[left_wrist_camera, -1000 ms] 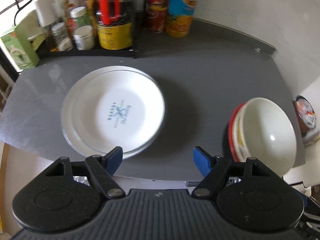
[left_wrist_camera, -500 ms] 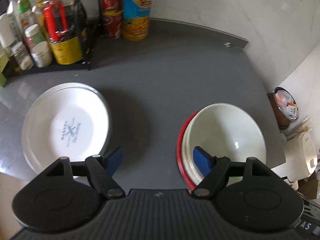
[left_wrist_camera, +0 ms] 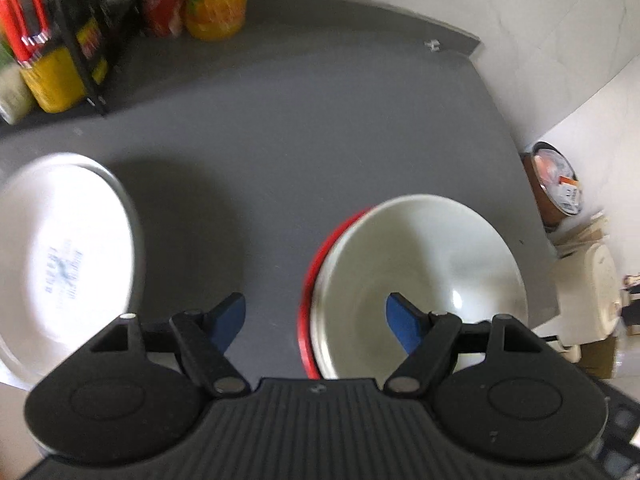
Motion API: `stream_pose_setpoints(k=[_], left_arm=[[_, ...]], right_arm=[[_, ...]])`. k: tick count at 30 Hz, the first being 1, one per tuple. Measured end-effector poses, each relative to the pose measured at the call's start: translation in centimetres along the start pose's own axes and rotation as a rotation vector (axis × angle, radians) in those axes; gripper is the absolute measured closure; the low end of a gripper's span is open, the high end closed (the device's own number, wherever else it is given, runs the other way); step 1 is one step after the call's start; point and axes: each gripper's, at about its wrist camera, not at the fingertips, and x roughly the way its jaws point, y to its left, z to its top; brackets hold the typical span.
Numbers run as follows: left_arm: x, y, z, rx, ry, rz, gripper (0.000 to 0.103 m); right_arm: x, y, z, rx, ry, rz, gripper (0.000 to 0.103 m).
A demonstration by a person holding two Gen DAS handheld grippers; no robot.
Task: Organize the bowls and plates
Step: 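Move both grippers to the rim of the cream and red bowl stack, then close both grippers on the bowl stack's rim, then lift the bowl stack with both grippers and carry it over the plate stack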
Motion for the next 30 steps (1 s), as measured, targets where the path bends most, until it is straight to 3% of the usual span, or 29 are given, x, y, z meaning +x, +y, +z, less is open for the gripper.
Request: stream_pose_setpoints(k=[8,14,16,17,18,21,30], left_arm=[[2.9,-0.8,-0.5,0.019,0.057,0.032,0.032],[3.5,-1.4,-0.2,0.022,0.064,0.014,0.054],[3.5,-1.3,0.0,0.009,0.06,0.033,0.061],[3.6,-1.1,0.0,0.003,0.059,0.038,0.064],[3.6,-1.1,-0.1,0.002,0.059,0.04,0.068],[3.6,-0.6,0.0,-0.004,0.058,0.05,0.08],[2.8,0.8,-0.3,-0.044,0.054,0.024,0.083]], right_arm=[[1.2,-1.3,0.4,0.072,0.019,-0.025,0.032],[1.6,-1.5,1.1,0.09,0.022,-0.018,0.043],[1.9,-1.3,1.0,0.072,0.031,-0.027,0.053],[2.0,-1.2,1.0,0.069,0.037,-0.024,0.066],[2.1,-1.2,0.9,0.067,0.042,-0.024,0.072],[2.1,-0.8,1.0,0.037,0.04,-0.04,0.074],[1.4,0.3,0.6,0.005,0.025,-0.055,0.075]])
